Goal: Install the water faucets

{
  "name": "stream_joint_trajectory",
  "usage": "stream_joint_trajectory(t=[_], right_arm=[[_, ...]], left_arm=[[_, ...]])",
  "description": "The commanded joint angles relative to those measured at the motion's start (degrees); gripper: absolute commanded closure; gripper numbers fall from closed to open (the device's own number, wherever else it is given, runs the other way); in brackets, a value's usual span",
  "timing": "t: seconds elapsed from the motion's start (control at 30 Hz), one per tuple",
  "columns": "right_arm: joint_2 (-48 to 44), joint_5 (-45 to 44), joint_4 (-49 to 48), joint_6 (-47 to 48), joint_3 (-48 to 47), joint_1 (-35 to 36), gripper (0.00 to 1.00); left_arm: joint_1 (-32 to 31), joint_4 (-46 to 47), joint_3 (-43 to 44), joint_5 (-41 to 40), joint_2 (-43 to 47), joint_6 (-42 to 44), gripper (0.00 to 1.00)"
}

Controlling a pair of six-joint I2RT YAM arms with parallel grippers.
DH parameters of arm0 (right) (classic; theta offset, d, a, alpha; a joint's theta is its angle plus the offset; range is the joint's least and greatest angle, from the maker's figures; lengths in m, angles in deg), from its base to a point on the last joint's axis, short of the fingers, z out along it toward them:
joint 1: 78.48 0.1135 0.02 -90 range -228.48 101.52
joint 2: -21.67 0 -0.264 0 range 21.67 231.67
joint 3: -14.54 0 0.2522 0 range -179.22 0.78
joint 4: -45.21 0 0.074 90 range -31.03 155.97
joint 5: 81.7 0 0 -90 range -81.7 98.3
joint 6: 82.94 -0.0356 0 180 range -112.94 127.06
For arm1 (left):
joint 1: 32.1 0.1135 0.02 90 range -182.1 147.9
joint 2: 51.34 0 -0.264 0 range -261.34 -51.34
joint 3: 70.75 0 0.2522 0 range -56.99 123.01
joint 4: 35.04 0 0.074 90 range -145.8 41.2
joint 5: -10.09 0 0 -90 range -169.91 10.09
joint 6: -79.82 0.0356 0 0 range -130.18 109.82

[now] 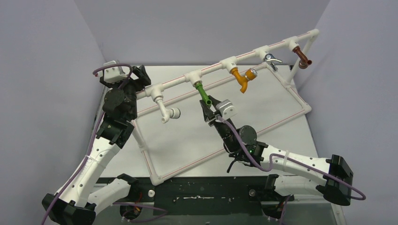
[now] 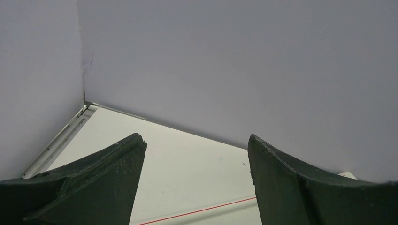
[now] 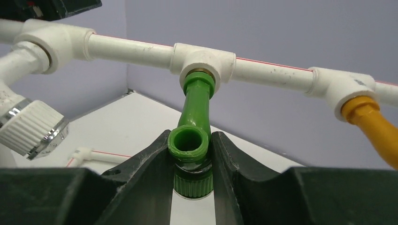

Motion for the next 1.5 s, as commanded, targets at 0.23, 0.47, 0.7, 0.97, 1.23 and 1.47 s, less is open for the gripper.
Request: stream_joint_trajectory(t=[0.23,0.47,0.7,0.97,1.23,1.47], right_arm=[[0.02,-10.67,-12.34,-35.81,-2.72,-3.82,1.0],[0.26,-13.56,-10.21,-55.49,-3.04,-6.03,1.0],[0.91,-16.62,-6.29,-74.26,-3.28,-6.74,1.0],[1.54,-18.54,8.74,-95.36,-8.83,-6.97,1.0],[2.48,-16.19,18.5,-110.87,-12.46,-7.17,1.0],[1.87,-15.61,23.21,-114.03,-14.46,-7.17,1.0]], left_arm=[[-4.01,-18.47,-4.19,4.89,0.17,1.02,0.21],[-3.97,-18.38,-4.15,4.73,0.35,0.93,0.19],[-3.58,-18.02,-4.4,4.51,0.79,0.89,0.14],[-2.79,-17.49,-4.8,4.3,2.07,0.65,0.12],[-2.18,-17.13,-5.16,3.74,2.92,0.34,0.11],[-1.1,-16.53,-5.55,4.02,3.26,-0.16,0.11]])
